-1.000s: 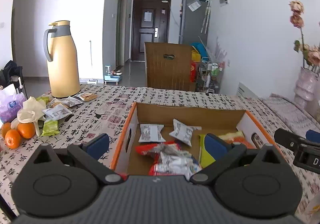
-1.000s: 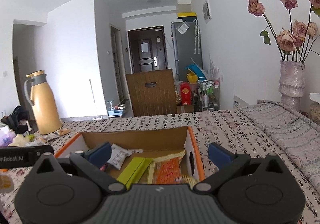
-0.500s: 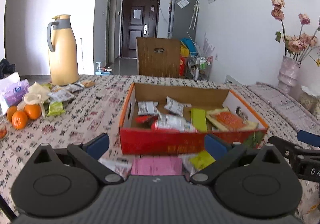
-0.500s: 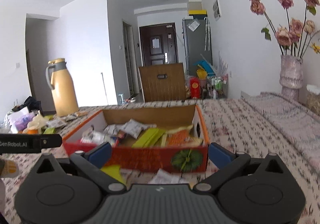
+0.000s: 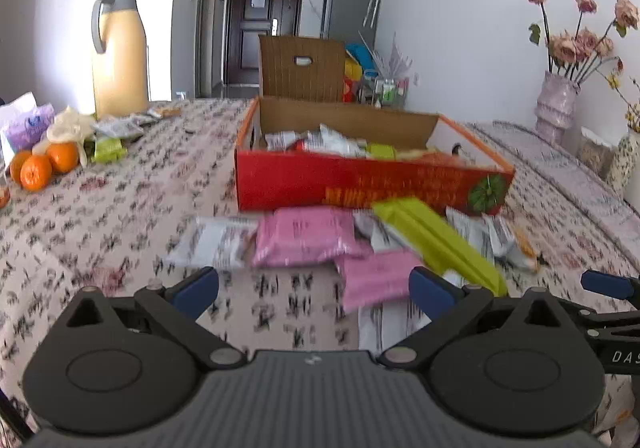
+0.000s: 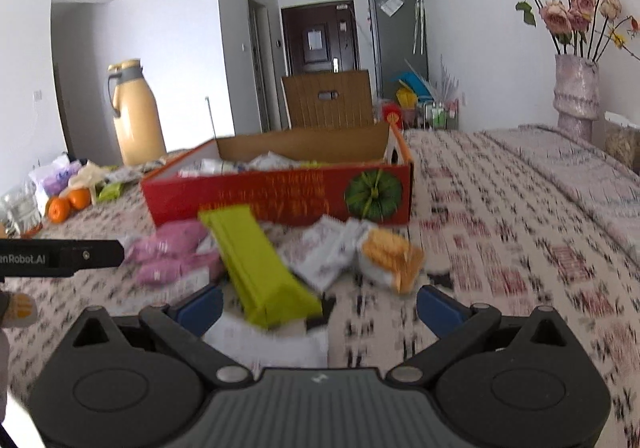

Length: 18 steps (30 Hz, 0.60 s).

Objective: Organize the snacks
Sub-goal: 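Move both grippers back from the box to the snack pile, then grasp a white cookie sachet with the right gripper while the left gripper grasps a white printed packet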

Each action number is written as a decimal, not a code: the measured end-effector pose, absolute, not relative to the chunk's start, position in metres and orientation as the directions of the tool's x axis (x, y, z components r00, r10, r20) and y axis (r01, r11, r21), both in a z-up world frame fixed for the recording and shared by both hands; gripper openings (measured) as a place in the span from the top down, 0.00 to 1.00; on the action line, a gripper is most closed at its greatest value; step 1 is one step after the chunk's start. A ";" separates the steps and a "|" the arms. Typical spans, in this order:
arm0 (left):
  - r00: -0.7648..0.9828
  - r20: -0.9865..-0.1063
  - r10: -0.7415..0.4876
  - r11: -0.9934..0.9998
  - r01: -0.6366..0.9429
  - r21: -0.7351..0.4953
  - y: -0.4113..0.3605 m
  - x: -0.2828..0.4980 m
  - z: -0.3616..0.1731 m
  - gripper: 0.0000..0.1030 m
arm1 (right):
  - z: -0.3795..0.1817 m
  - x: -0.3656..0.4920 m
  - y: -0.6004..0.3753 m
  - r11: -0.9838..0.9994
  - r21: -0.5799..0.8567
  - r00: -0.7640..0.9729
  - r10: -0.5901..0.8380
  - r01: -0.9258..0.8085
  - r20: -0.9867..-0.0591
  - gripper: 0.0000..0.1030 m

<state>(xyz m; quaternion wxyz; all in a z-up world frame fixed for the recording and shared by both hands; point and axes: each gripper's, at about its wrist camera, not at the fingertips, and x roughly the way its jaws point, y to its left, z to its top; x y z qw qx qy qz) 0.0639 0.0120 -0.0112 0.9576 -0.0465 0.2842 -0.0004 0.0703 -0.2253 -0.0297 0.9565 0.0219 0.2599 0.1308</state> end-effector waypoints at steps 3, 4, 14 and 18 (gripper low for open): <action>0.829 -0.557 -0.046 0.995 -0.010 -0.098 0.010 0.058 -0.016 0.00 | -0.035 0.062 -0.226 0.963 0.121 0.818 0.268 -0.240 -0.509 0.00; 0.827 -0.560 -0.046 0.996 -0.007 -0.093 0.008 0.057 -0.018 0.00 | -0.036 0.059 -0.226 0.962 0.126 0.814 0.272 -0.242 -0.513 0.00; 0.817 -0.573 -0.059 0.995 0.002 -0.099 0.007 0.054 -0.021 0.00 | -0.044 0.063 -0.214 0.957 0.157 0.790 0.291 -0.245 -0.540 0.06; 0.812 -0.581 -0.060 0.995 -0.001 -0.104 0.009 0.053 -0.024 0.00 | -0.050 0.067 -0.209 0.956 0.159 0.772 0.293 -0.246 -0.564 0.17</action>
